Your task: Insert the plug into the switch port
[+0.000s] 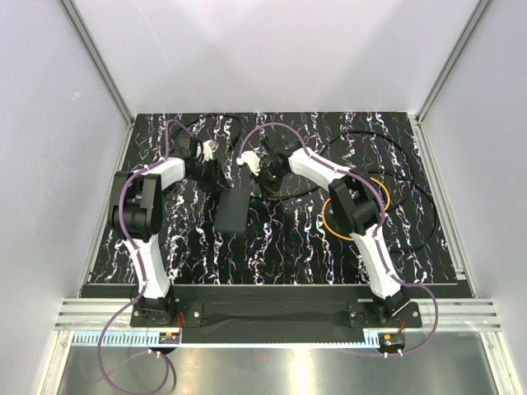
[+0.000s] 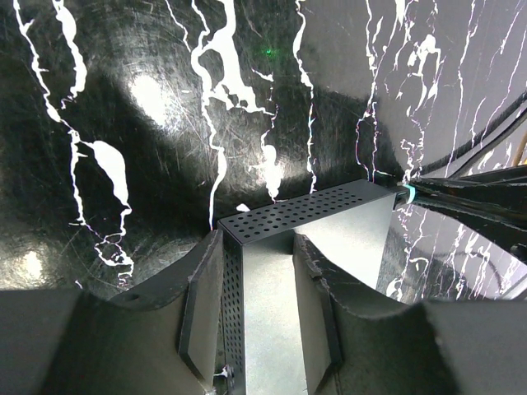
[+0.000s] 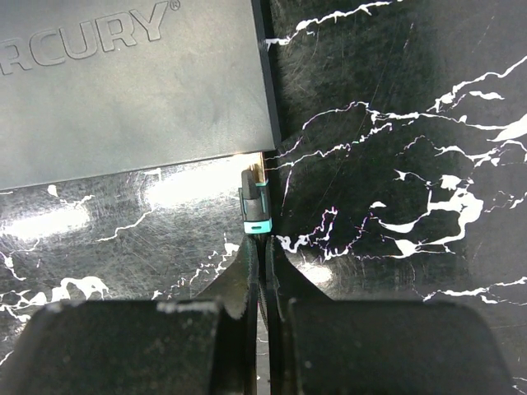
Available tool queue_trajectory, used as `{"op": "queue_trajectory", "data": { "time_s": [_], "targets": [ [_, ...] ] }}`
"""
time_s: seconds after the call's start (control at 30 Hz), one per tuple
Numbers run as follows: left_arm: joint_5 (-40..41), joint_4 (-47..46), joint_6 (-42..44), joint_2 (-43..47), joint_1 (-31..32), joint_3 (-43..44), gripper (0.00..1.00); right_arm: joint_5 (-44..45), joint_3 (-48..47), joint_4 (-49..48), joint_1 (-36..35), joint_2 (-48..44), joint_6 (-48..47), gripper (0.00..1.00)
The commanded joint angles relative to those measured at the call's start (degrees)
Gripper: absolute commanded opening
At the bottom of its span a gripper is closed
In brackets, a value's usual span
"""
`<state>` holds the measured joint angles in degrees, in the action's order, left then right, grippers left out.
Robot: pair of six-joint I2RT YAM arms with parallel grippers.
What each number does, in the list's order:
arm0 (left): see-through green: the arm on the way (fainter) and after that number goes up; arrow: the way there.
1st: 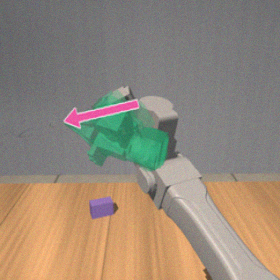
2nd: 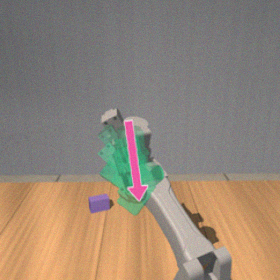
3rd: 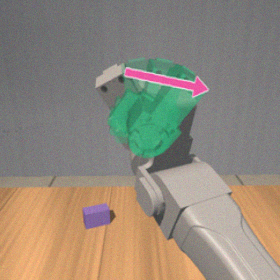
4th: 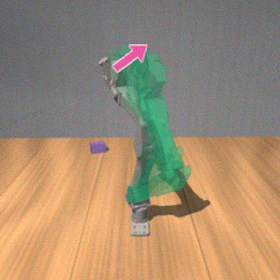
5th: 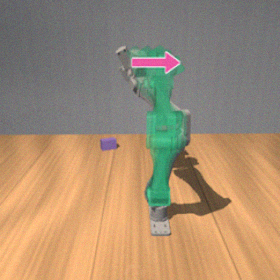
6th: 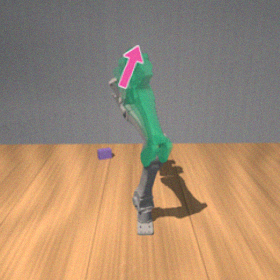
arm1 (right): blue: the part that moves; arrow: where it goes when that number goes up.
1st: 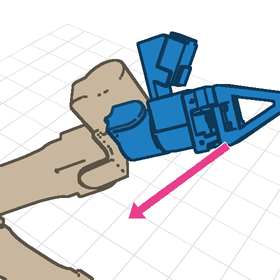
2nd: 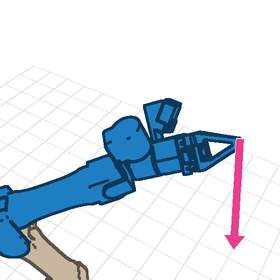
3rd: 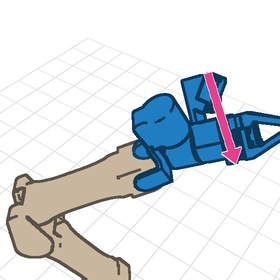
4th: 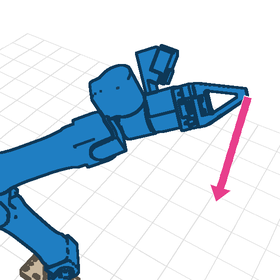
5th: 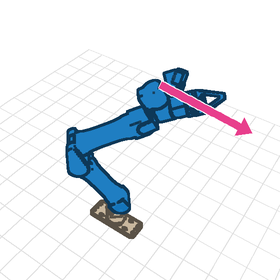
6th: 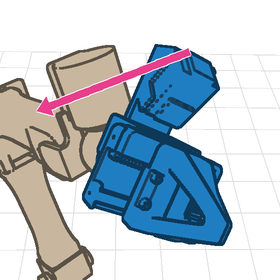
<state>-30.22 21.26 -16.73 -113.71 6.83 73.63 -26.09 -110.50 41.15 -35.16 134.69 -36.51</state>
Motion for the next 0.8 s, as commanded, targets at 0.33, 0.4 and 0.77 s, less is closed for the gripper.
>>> {"op": "queue_trajectory", "data": {
  "time_s": [0.33, 0.4, 0.77],
  "targets": [
    [-7.6, -1.4, -1.5, -5.1, 5.9, 1.4, 0.32, -7.3, -11.1, -13.4, -5.6, 2.8, 5.3, 0.00],
    [-8.0, -1.7, -1.6, -5.3, 5.8, 1.0, 0.32, -7.5, -12.4, -13.6, -5.8, 3.4, 6.0, 0.00],
    [-4.9, 0.9, 0.1, -3.5, -0.2, 2.4, 0.41, -2.7, -5.1, -13.8, -5.1, 0.2, 1.4, 0.00]
  ]
}}
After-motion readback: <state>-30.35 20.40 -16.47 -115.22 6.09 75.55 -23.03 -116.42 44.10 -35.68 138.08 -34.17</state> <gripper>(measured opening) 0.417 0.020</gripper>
